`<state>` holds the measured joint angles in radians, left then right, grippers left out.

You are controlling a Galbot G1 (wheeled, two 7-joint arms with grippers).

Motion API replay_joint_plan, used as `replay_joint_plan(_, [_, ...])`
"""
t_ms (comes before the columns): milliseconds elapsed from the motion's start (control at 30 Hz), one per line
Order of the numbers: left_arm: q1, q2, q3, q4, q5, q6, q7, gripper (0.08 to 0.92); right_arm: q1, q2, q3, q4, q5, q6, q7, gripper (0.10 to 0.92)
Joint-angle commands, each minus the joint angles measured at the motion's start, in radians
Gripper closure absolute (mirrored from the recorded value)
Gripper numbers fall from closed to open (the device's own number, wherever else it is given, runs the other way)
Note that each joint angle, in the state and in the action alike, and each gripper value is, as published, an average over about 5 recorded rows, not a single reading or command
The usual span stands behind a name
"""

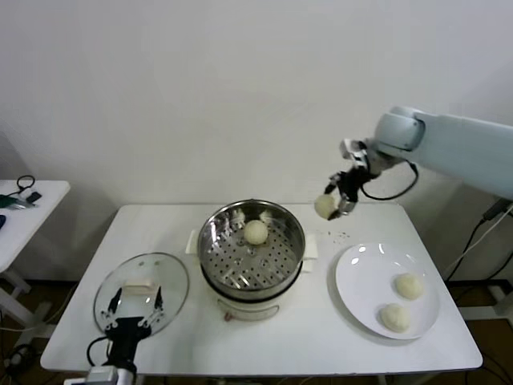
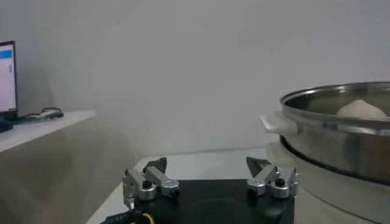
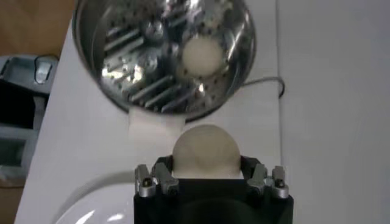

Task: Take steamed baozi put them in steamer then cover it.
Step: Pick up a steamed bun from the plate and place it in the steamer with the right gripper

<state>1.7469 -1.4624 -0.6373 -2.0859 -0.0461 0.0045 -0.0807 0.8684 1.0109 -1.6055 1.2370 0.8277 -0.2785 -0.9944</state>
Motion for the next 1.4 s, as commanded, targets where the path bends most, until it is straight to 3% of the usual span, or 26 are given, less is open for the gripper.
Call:
replay_joint_plan(33, [0.013, 0.015, 0.008, -0.002, 0.012, -0.007, -0.002, 0.177, 0.028, 0.273, -0.004, -0.042, 0.146, -0.032, 0.048, 0.321])
replay_joint_plan(567, [0.003, 0.013, 0.014, 0.007, 0.006, 0.006, -0.003, 0.177, -0.159, 0.430, 0.007, -0.083, 0.121, -0.060, 0.124, 0.321])
replay_joint_plan(1400, [-0.038, 0.003, 0.027, 0.041, 0.018, 0.017, -0.006, 0.177, -0.282, 0.419, 0.012, -0.099, 0.046, -0.060, 0.144, 0.311])
